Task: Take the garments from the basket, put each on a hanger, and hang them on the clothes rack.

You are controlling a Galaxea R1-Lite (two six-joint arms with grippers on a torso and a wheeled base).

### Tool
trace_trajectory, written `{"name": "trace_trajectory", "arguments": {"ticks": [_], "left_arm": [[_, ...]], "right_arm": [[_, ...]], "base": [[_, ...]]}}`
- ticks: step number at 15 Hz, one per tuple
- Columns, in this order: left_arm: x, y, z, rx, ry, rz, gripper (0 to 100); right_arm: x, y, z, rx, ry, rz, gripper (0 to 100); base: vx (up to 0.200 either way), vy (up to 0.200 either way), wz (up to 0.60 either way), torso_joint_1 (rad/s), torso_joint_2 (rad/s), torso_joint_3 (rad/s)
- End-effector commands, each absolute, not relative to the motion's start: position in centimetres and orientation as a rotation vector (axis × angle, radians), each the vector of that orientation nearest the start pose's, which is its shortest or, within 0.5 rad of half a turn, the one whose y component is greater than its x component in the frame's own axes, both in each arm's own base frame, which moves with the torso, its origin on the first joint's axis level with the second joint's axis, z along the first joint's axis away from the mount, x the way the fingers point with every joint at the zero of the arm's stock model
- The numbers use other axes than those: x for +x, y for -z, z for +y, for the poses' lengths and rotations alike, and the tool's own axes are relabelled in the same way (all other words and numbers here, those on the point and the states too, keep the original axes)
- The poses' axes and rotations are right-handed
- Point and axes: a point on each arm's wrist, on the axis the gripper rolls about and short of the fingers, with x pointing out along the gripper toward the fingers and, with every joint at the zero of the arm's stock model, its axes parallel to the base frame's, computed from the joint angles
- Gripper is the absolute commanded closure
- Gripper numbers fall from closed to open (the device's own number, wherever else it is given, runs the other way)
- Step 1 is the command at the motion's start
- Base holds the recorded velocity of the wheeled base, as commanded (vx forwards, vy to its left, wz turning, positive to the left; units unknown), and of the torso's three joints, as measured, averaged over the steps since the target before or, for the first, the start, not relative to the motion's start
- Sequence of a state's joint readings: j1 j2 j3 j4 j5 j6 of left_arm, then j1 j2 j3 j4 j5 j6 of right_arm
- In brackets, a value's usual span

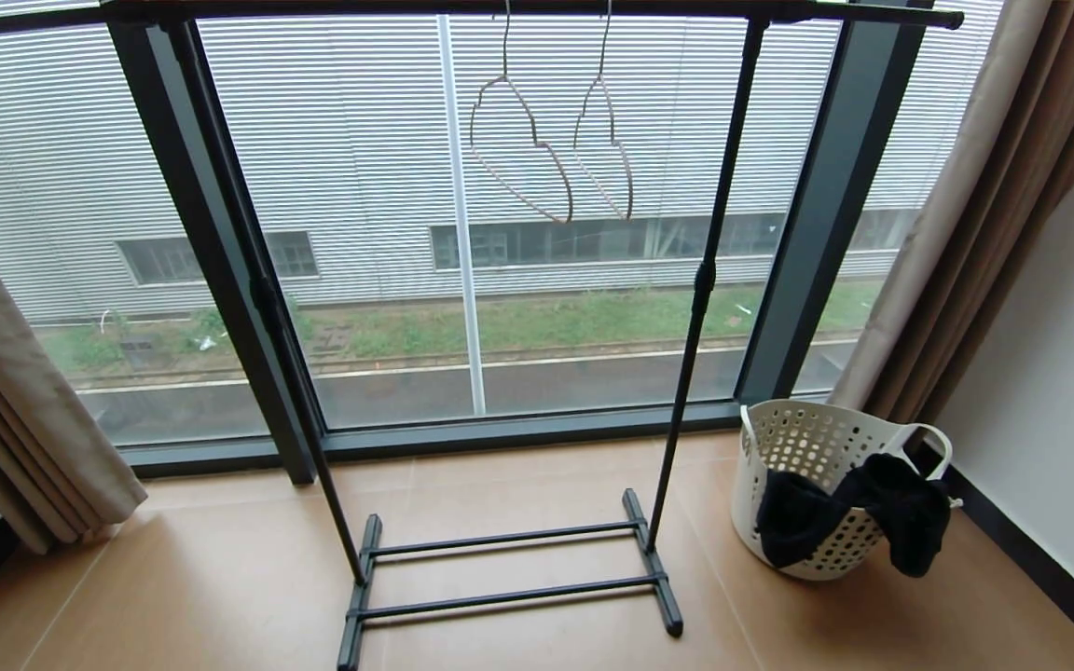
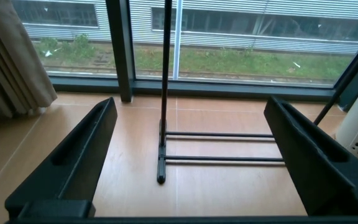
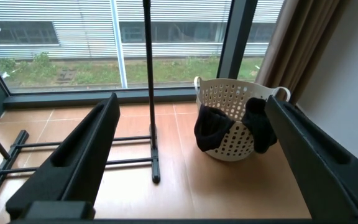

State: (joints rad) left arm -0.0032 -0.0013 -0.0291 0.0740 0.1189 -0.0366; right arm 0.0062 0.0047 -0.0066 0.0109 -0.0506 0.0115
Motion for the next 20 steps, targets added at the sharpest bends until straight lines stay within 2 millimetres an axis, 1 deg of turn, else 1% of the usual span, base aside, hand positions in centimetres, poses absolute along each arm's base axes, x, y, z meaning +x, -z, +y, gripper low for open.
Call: {"name": "trace_trajectory", "arguments": {"ticks": [1,6,10,14,18,20], "left_arm": [[-2.53,-7.60,0.28,-0.034,-0.117,0.042,0],[-2.53,-7.60,0.28,-0.034,-0.117,0.042,0],[-2.53,-7.60,0.28,-0.034,-0.117,0.042,0],[-2.53,-7.60,0.28,-0.034,-0.117,0.042,0],[-2.53,-7.60,0.28,-0.034,-0.117,0.042,0],[-2.53,-7.60,0.28,-0.034,-0.117,0.042,0]], "right_arm": [[-2.29,-7.62,-0.13,0.012,0.045,0.009,0],[-2.29,-7.63,-0.13,0.011,0.043,0.007,0],[-2.29,-7.63,-0.13,0.011,0.045,0.007,0],[-2.29,-7.63,-0.13,0.012,0.045,0.007,0],[-2.29,-7.63,-0.13,0.012,0.045,0.007,0],[-2.29,-7.63,-0.13,0.012,0.043,0.007,0]], "base": [[0.000,0.000,0.00,-0.178,0.45,0.271],[0.000,0.000,0.00,-0.055,0.13,0.081],[0.000,0.000,0.00,-0.101,0.28,0.172],[0.000,0.000,0.00,-0.013,0.04,0.022],[0.000,0.000,-0.60,-0.002,0.00,0.002],[0.000,0.000,0.00,0.000,0.00,0.000]]}}
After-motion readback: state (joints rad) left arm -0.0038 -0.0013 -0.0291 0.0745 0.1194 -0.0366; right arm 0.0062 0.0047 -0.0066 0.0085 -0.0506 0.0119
